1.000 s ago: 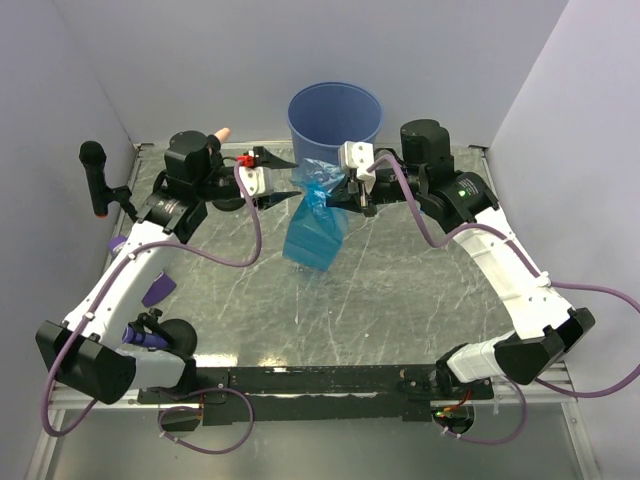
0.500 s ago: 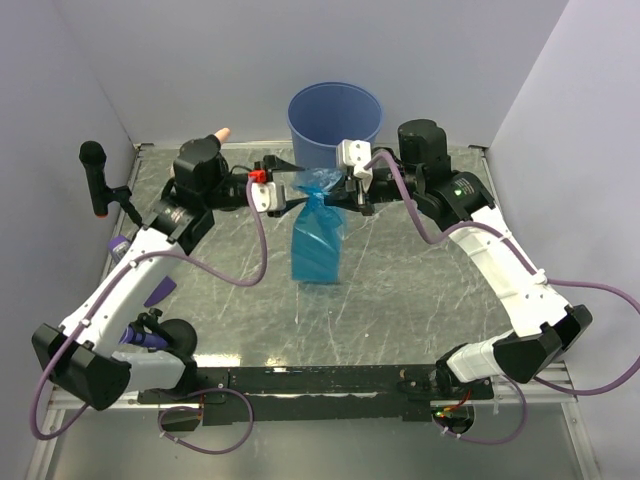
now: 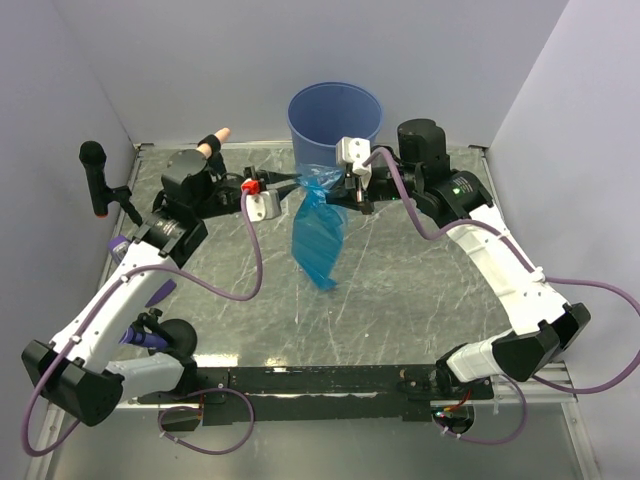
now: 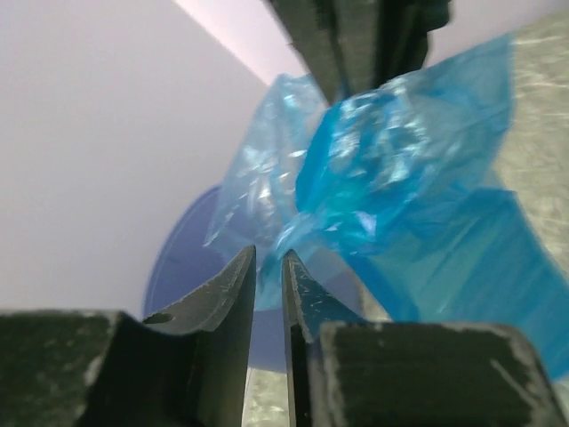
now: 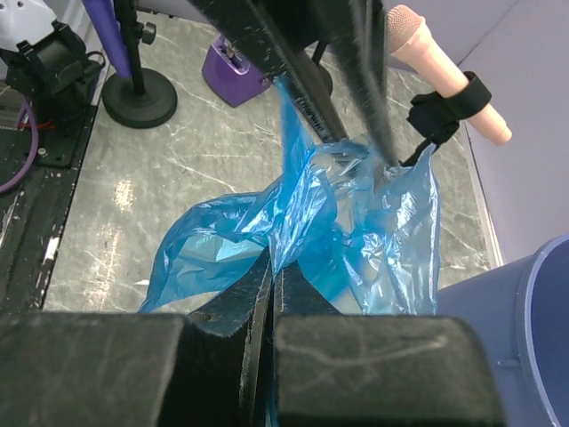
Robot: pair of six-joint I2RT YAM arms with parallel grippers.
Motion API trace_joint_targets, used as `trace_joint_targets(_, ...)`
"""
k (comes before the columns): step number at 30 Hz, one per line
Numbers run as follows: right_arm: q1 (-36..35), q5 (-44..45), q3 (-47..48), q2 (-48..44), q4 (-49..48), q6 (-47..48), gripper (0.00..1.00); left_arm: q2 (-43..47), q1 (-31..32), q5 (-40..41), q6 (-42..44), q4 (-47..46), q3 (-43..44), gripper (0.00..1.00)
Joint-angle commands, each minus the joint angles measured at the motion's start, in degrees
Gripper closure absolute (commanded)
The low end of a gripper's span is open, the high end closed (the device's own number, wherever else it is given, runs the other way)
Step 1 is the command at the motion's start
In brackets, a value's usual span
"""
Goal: Put the trash bags into the trash bin
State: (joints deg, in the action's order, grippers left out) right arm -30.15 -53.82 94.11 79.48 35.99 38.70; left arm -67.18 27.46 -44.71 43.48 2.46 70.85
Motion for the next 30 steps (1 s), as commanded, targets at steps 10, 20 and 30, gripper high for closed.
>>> trace_joint_targets(10, 0.5, -1.1, 0.6, 0.5, -2.7, -0.4, 1.00, -6.3, 0.1, -11.8, 6.0, 13.7, 9.7, 0.66)
trace_joint_targets(20, 4.7, -2.1, 2.8, 0.9, 5.0, 5.2, 1.00, -10.9, -2.5, -12.2, 10.3, 28.4, 18.3, 0.99)
trace_joint_targets(30, 9.5, -2.7, 0.1, -1.6, 4.8, 5.2, 1.00, -11.7, -8.0, -11.6, 12.5, 30.4, 21.1, 0.99)
